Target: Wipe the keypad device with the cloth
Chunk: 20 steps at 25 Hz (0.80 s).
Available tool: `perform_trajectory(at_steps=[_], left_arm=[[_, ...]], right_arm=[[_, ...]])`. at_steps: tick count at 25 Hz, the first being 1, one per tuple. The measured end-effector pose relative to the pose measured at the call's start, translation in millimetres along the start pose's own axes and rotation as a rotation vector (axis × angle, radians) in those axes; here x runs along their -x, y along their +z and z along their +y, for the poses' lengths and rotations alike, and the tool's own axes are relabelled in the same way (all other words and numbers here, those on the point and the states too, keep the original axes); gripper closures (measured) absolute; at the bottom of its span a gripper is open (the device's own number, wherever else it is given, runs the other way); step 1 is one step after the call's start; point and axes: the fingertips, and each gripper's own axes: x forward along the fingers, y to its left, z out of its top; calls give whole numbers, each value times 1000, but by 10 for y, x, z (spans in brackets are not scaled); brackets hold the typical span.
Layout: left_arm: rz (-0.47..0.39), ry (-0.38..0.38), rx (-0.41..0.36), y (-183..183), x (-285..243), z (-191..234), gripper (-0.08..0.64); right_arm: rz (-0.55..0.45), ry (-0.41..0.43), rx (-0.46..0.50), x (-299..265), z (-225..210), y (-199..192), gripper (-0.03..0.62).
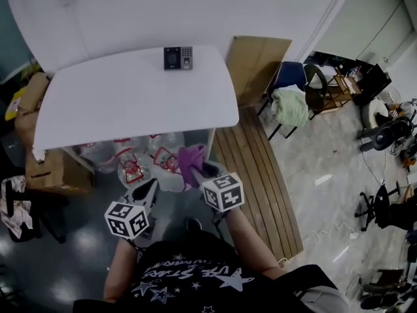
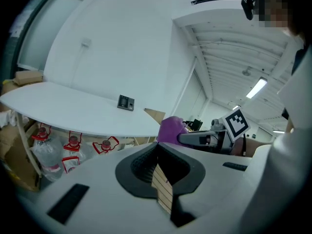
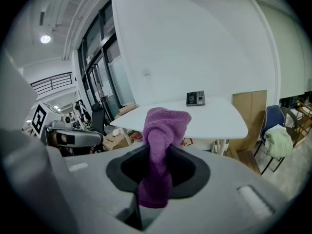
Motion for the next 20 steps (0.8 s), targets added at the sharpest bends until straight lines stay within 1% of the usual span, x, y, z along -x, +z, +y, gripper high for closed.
perform_trajectory(at_steps=[6, 10, 12, 15, 18, 20], left_arm=[[-52, 70, 19, 223, -205, 105, 551], [-41, 79, 26, 219, -269, 187, 552], [-34, 71, 26, 266, -336, 281, 551], [-49, 42, 40, 439, -469, 499, 551], [-45, 6, 36, 585, -626, 738, 552], [-36, -28, 18, 715, -745, 888, 552]], right_arm=[[2, 29, -4, -45, -298, 60, 494], [18, 30, -29, -166, -396, 38, 494], [33, 31, -29, -283, -402, 53, 494], [42, 23, -20, -501, -374, 147, 494], [48, -3, -11, -714, -386, 283, 494], [45, -33, 2, -875, -452, 465, 494]])
